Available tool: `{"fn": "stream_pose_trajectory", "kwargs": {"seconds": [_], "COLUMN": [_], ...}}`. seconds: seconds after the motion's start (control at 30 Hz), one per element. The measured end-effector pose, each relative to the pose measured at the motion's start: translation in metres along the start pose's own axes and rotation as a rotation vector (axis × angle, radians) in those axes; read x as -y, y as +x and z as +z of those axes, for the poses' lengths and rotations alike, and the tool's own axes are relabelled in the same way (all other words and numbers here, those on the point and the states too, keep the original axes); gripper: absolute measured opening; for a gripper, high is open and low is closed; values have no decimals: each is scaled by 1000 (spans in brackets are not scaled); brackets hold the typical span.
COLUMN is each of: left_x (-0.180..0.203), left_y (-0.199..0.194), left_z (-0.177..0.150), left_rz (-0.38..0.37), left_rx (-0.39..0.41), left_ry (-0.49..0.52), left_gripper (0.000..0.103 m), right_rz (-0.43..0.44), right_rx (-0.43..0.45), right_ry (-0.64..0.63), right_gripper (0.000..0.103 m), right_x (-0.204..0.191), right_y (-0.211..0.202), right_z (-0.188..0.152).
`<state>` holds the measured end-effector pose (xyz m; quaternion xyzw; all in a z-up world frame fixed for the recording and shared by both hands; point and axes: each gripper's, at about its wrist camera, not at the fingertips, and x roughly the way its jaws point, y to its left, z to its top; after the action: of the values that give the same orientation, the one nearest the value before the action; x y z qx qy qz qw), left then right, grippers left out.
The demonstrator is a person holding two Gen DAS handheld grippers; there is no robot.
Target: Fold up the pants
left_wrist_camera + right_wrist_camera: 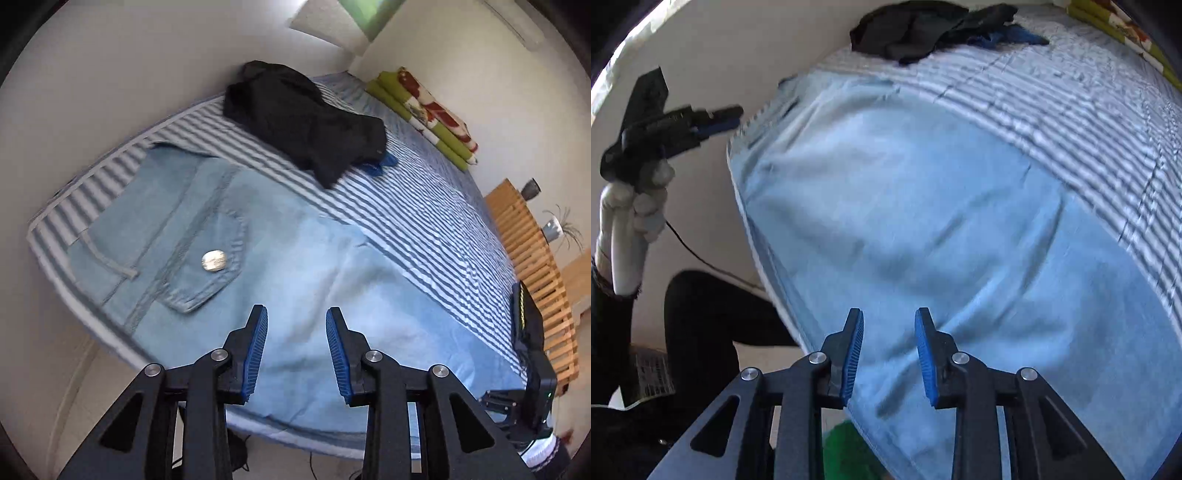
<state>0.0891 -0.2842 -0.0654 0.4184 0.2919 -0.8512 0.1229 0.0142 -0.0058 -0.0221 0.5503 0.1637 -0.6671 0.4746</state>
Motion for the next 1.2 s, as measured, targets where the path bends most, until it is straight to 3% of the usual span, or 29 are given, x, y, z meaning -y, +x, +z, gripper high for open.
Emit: {"fn": "stream_pose_trajectory", "kwargs": {"seconds": [0.07,0.13,0.3,0.37,0.47,0.57,0.63,0.67,0.7,0.73,0.93,1.07,1.2], "left_x": [33,64,101,103,85,58,49,47,47,49,82,105,113], "left_y": [32,63,126,147,169,173,170,169,168,167,159,151,154], "left_z": [18,29,48,48,40,28,25,25,26,27,43,51,42], "left_rz": [-6,-43,-97,-82,-64,-122,-146,-150,-148,-142,-149,-178,-102], "left_rx": [-35,-84,-173,-204,-250,-243,-238,-239,-243,-248,-264,-250,-277], "left_ry": [43,81,76,103,102,64,45,31,23,19,18,-1,22], "left_gripper": [36,36,47,47,47,37,36,36,37,37,61,66,70], "right_rz": [-16,36,-39,-11,101,121,131,146,142,128,207,262,298], "right_rx": [93,124,105,86,54,53,45,37,26,28,131,132,96], "right_ry": [22,50,1,7,-2,-101,-141,-141,-135,-128,-83,-127,-171], "right_gripper": [39,50,50,50,51,53,46,23,9,3,3,3,3], "right_x": [19,40,70,85,93,79,72,71,71,72,65,36,6], "right_y": [-11,-6,37,53,72,80,81,80,80,79,45,34,42], "right_z": [29,56,104,113,123,121,121,120,119,119,106,86,62]}}
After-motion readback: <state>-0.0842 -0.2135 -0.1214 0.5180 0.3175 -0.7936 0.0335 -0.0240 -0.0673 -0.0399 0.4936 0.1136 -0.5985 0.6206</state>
